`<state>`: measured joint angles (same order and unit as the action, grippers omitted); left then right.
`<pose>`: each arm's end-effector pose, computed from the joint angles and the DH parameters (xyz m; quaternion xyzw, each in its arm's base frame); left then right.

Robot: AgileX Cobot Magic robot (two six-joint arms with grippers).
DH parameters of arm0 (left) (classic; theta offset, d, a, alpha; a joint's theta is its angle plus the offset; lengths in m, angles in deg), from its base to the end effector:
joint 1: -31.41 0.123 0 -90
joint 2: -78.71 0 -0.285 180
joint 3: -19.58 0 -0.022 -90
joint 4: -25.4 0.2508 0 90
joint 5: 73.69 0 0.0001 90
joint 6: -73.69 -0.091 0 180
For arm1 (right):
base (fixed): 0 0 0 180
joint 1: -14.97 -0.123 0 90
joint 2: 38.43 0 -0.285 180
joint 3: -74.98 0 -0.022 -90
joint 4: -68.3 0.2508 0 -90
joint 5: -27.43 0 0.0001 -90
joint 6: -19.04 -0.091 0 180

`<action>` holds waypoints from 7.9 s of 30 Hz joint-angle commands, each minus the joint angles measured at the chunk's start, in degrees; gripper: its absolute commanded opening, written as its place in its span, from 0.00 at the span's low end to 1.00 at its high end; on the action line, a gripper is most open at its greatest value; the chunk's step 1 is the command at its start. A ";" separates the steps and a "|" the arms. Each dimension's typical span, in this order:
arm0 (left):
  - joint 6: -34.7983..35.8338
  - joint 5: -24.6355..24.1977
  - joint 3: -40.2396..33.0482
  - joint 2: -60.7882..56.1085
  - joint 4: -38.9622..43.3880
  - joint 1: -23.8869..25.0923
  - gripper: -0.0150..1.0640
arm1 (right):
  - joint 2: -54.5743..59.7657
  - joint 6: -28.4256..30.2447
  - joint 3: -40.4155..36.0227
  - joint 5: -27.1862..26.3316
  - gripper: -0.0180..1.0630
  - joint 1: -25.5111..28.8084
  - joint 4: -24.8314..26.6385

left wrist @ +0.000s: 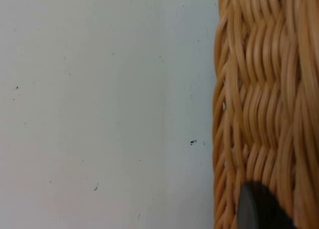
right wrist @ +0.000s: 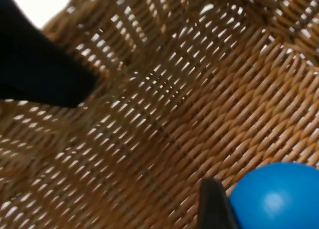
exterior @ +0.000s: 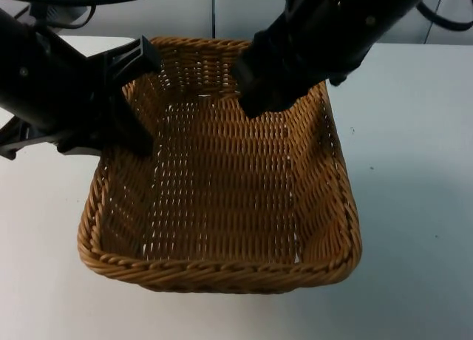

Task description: Pick up the basket with the left hand and place the ball into the basket with the right hand.

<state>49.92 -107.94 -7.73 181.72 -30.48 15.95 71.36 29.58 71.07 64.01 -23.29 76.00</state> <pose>0.2858 -0.1231 0.1846 -0.0343 0.9416 -0.3039 0.1410 0.2940 0.2412 0.2319 -0.3603 0.8955 0.1123 0.2359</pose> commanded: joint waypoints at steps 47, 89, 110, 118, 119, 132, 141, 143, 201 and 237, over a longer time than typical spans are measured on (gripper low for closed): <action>-0.02 -0.57 -0.01 -0.80 -2.11 -0.10 0.01 | 7.67 0.38 0.15 -9.53 0.51 -0.21 2.93; -0.02 0.51 -0.01 -0.80 -2.00 -0.10 0.01 | -12.50 -0.06 -8.83 -1.28 0.73 -0.21 -7.70; -1.26 0.62 -0.01 -0.80 -1.88 -0.10 0.01 | -26.96 -2.23 -21.91 -6.40 0.73 -0.21 -7.70; -3.08 1.94 -0.01 -0.80 -1.88 -0.10 0.01 | -26.96 -3.07 -21.91 -6.40 0.73 -0.21 -7.70; -3.08 2.51 -0.01 -0.80 -1.88 -0.10 0.01 | -26.96 -3.07 -21.91 -6.40 0.73 -0.21 -7.70; -11.28 6.88 -0.01 7.21 -11.89 -0.22 0.01 | -29.16 -4.34 -21.91 -6.40 0.73 -0.21 -7.70; -28.97 4.48 0.80 16.30 -30.22 -0.22 0.01 | -29.28 -4.57 -21.91 -6.06 0.73 -0.21 -7.70; -28.97 3.58 1.62 17.90 -29.59 -0.22 0.01 | -29.28 -4.57 -21.91 -6.06 0.73 -0.21 -7.70; -4.40 -4.13 3.90 -12.03 19.84 5.08 0.86 | -30.45 -3.83 -22.01 -6.25 0.73 -0.21 -7.70; 16.53 -26.36 -17.29 -90.16 43.14 5.08 0.86 | -81.92 -4.17 -41.46 11.38 0.73 -0.21 -4.58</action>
<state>64.93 -132.60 -24.76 92.69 11.38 21.22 -9.56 26.04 30.03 74.38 -23.29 71.41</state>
